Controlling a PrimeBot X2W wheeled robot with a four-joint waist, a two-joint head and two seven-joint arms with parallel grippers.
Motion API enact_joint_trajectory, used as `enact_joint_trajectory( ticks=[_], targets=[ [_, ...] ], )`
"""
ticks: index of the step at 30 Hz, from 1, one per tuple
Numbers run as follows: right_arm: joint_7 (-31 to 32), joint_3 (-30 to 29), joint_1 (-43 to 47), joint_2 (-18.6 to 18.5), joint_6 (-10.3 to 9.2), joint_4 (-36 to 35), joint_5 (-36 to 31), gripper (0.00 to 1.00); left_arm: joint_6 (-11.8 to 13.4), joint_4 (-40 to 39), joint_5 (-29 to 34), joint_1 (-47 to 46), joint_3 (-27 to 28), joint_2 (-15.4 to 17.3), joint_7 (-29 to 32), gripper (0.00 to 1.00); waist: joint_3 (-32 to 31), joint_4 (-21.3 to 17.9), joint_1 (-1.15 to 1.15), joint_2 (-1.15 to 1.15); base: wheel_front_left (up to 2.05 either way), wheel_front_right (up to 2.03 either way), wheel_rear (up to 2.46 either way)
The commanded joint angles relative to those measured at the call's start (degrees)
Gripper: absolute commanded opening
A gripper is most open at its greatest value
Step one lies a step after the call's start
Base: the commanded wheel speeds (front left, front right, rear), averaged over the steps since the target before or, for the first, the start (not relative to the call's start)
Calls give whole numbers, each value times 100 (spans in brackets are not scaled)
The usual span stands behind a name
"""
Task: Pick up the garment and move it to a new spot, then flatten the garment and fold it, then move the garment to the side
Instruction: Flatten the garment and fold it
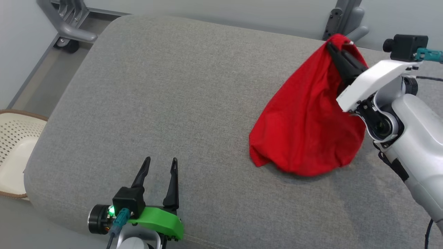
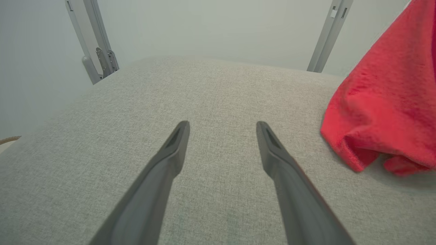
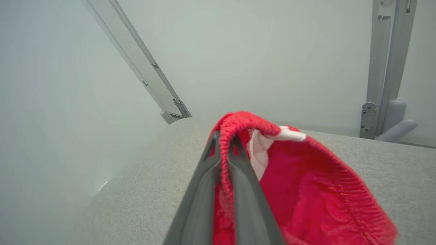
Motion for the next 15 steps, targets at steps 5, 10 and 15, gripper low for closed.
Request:
enact_joint_trajectory(
  ticks=[5, 10, 15],
  targets=[
    [-800, 470, -440, 87, 0, -327, 126, 0, -35, 27, 70, -52, 66, 4, -2, 100, -151, -285, 0, 0, 0, 0, 0],
    [-894, 1095, -320, -25, 0, -526, 224, 0, -48, 32, 80, -26, 98, 4, -3, 100, -224, -422, 0, 0, 0, 0, 0],
    [-948, 1875, 229, -413, 0, -878, 433, 0, -17, 8, 87, 52, 151, 5, -3, 100, -257, -608, 0, 0, 0, 0, 0]
  ],
)
